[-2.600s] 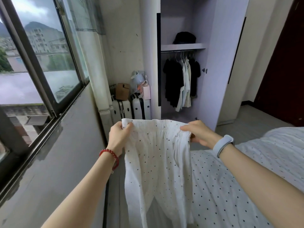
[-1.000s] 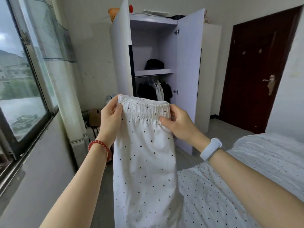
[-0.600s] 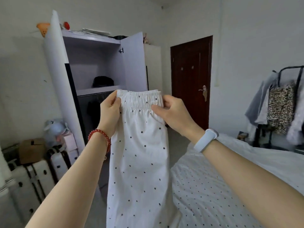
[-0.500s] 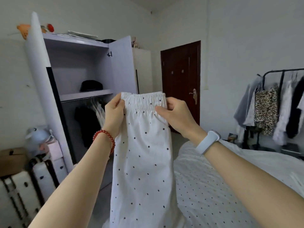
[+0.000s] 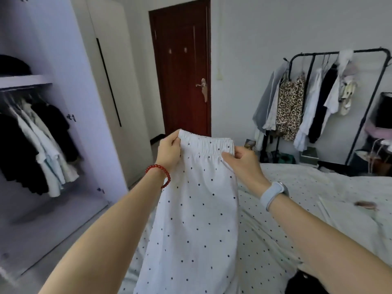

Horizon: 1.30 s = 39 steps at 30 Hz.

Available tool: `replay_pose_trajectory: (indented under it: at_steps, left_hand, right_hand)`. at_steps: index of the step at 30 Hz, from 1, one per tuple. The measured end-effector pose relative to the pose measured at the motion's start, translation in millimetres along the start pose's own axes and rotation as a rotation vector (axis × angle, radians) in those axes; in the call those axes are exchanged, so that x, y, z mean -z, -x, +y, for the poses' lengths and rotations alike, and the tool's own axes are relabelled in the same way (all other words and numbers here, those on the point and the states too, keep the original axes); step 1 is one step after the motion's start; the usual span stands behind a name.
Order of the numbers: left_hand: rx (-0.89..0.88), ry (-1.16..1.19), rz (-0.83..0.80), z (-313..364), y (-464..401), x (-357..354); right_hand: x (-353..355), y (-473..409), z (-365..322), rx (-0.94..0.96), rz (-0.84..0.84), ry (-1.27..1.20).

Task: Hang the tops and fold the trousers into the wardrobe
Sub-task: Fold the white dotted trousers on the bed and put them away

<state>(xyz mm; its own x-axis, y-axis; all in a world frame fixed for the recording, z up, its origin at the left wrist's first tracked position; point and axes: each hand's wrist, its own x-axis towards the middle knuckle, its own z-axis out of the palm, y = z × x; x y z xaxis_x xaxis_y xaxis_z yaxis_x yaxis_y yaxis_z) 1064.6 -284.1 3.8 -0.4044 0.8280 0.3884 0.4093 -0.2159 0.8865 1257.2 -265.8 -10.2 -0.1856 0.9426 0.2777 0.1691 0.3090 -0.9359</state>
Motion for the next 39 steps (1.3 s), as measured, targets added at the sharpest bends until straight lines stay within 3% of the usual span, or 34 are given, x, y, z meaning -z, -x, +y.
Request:
replay_pose_trajectory:
  at_steps: [9,13,15,18,24,27,30,32,35,39]
  left_hand:
    - [0.229,-0.114,-0.092,-180.5,-66.3,-143.8]
    - [0.298,-0.155,-0.135,-262.6,-48.8,-159.6]
    - [0.396,-0.196,-0.128,-306.1,-20.8,-146.1]
    - [0.553,-0.29,-0.118,-347.6,32.7,-111.4]
    - [0.846,-0.443,-0.145,-374.8,156.0,-41.2]
    - [0.894,-0.515,-0.192,-373.8,219.2,-21.5]
    - [0.798,-0.629,-0.169,-368.8,267.1,-12.8]
    - [0.633,-0.721,-0.134,-367.9,286.9,-13.8]
    - [0.358,-0.854,-0.095,-364.0,305.2,-13.9]
    - [0.322,-0.935,-0.081,-354.9,321.9,-9.5]
  right_hand:
    - [-5.1,-101.1,214.1,-0.29,0.113,0.148]
    - [-15.8,-107.2,314.1,-0.567,0.046,0.38]
    - [-28.8,-92.6,347.5,-0.601,-0.012,0.484]
    - [-58.5,-58.7,369.0,-0.445,-0.103,0.581]
    - [-138.3,18.9,361.6,0.342,-0.456,0.803]
    - [-177.4,55.3,355.5,0.563,-0.681,0.875]
    - [-200.6,86.9,363.1,0.597,-0.906,1.014]
    - [-195.5,96.6,374.5,0.577,-1.003,1.107]
    - [-177.0,102.7,388.6,0.558,-1.06,1.242]
    - [-172.9,109.5,381.5,0.487,-1.058,1.347]
